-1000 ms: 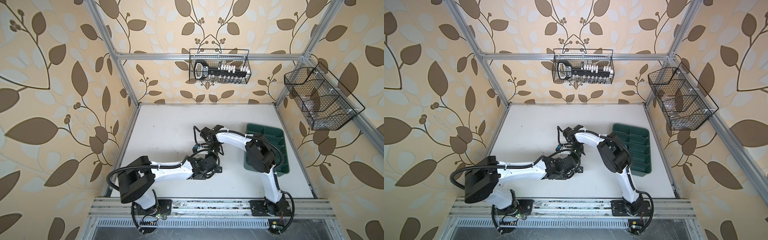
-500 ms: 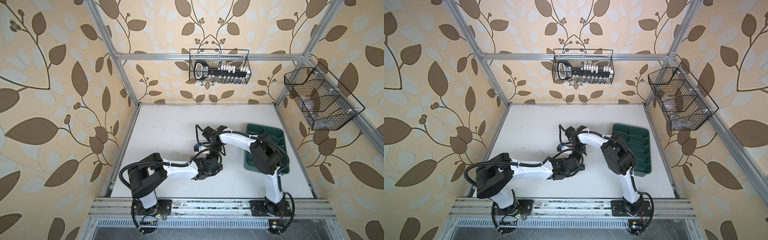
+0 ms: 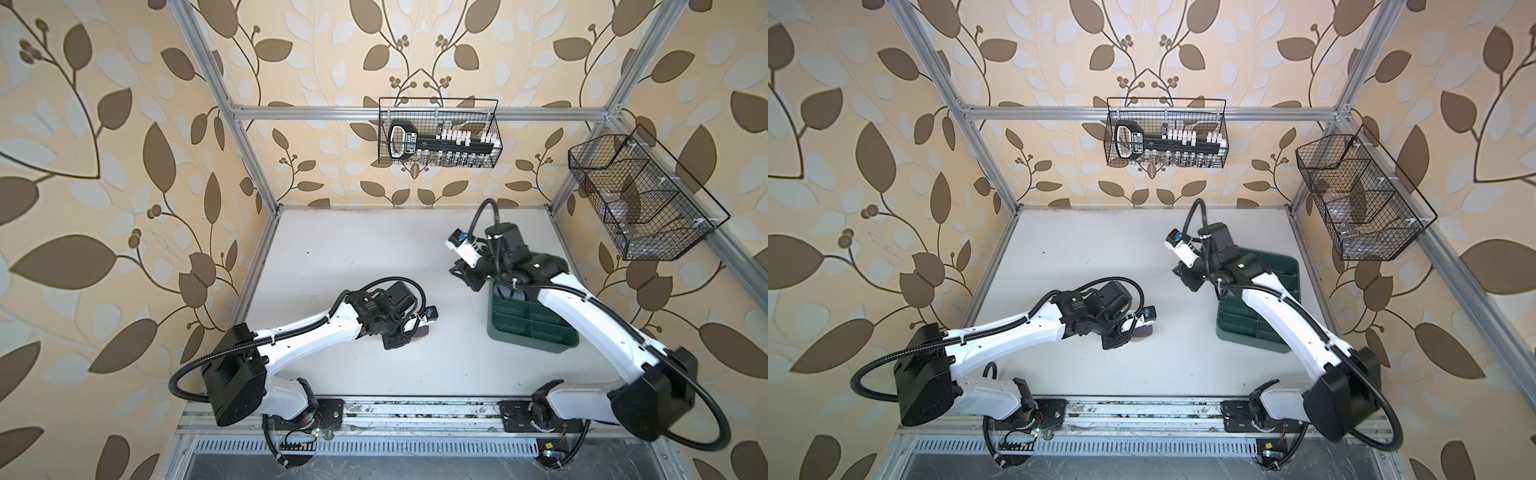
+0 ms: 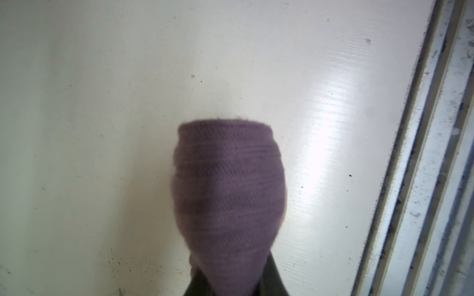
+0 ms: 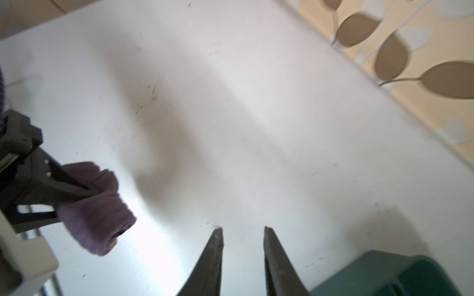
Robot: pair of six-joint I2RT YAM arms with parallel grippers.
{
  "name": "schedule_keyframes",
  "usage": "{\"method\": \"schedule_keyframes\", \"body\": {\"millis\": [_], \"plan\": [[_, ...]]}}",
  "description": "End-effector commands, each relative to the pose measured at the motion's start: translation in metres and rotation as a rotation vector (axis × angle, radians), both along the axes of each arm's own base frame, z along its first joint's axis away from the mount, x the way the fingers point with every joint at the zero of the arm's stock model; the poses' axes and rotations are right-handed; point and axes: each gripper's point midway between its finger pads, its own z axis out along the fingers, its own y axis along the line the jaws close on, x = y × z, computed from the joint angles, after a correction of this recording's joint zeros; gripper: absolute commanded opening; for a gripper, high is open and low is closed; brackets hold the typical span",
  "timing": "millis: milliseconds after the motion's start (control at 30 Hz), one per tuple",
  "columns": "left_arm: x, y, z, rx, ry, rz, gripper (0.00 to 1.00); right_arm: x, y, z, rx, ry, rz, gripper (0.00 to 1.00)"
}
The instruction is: Roll the socks
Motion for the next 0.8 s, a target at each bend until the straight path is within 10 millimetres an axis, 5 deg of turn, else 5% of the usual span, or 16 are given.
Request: {"method": "schedule_keyframes", "body": {"millis": [0, 133, 333, 500, 767], "plan": [[-0.004, 0.001, 0.020, -0.074, 0.020, 0.034, 0.00, 0.013, -0.034, 0.033, 0.160, -0.122, -0.243, 0.49], [0.005, 0.002, 0.045, -0.148, -0.018, 0.082, 0.00, 0.006, -0.083, 0.028, 0.300, -0.071, -0.452, 0.48], [-0.008, -0.003, 0.097, -0.357, -0.030, 0.048, 0.00, -0.001, -0.137, -0.049, 0.248, 0.241, -0.736, 0.43], [-0.019, -0.001, 0.114, -0.439, -0.035, 0.034, 0.00, -0.007, -0.143, -0.093, 0.188, 0.370, -0.809, 0.43], [-0.027, 0.001, 0.125, -0.488, -0.037, 0.031, 0.00, -0.019, -0.123, -0.136, 0.000, 0.427, -0.808, 0.44]]}}
